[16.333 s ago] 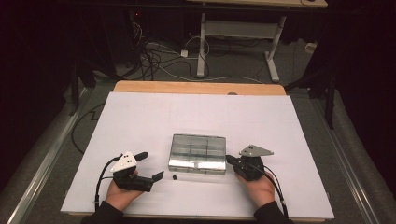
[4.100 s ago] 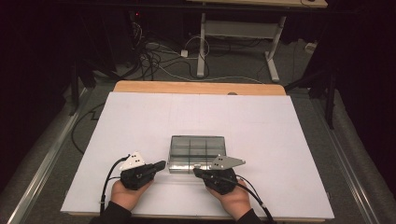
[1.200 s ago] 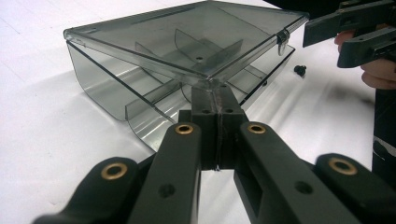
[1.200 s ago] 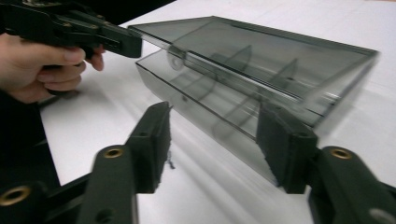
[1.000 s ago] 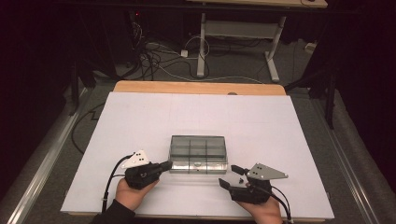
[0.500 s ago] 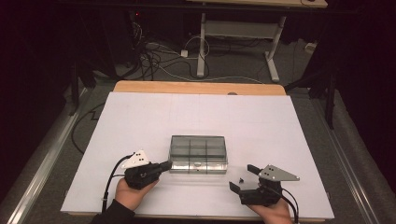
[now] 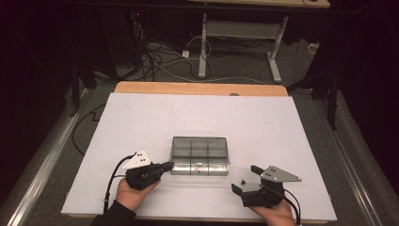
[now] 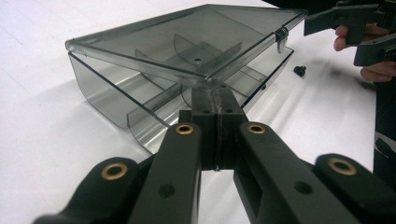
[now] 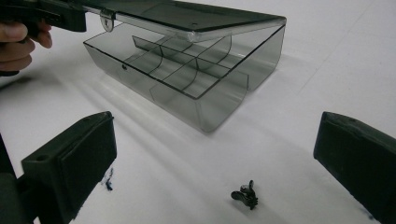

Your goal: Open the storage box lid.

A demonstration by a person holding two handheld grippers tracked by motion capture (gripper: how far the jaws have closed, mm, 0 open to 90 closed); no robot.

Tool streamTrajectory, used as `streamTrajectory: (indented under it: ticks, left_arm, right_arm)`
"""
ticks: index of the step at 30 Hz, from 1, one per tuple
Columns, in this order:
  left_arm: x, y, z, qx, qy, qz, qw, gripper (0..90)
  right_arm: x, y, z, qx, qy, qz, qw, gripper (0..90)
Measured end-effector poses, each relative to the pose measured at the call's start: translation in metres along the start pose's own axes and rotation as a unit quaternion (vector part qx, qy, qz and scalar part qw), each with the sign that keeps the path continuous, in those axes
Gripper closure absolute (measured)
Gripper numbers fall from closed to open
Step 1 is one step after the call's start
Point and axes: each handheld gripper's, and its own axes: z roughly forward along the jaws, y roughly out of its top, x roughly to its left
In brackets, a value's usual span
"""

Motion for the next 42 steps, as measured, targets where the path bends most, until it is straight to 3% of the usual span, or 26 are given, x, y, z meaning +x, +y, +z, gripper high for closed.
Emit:
streamTrajectory:
  ticks: [13,16,42]
  left_arm:
    - [0.000,0.007,0.000,-0.002,-0.001,-0.003,1.0000,87.5]
    - [0.003,0.009,0.000,-0.006,-0.009,-0.020,0.9997,87.5]
    - [0.009,0.030,0.013,-0.006,0.008,-0.006,0.9999,87.5]
  right_arm:
    - [0.001,0.001,0.001,0.007,-0.005,-0.007,0.9999,0.0]
    - [0.001,0.001,0.001,0.007,-0.006,-0.009,0.9999,0.0]
    - [0.000,0.000,0.001,0.011,-0.010,-0.013,0.9998,0.0]
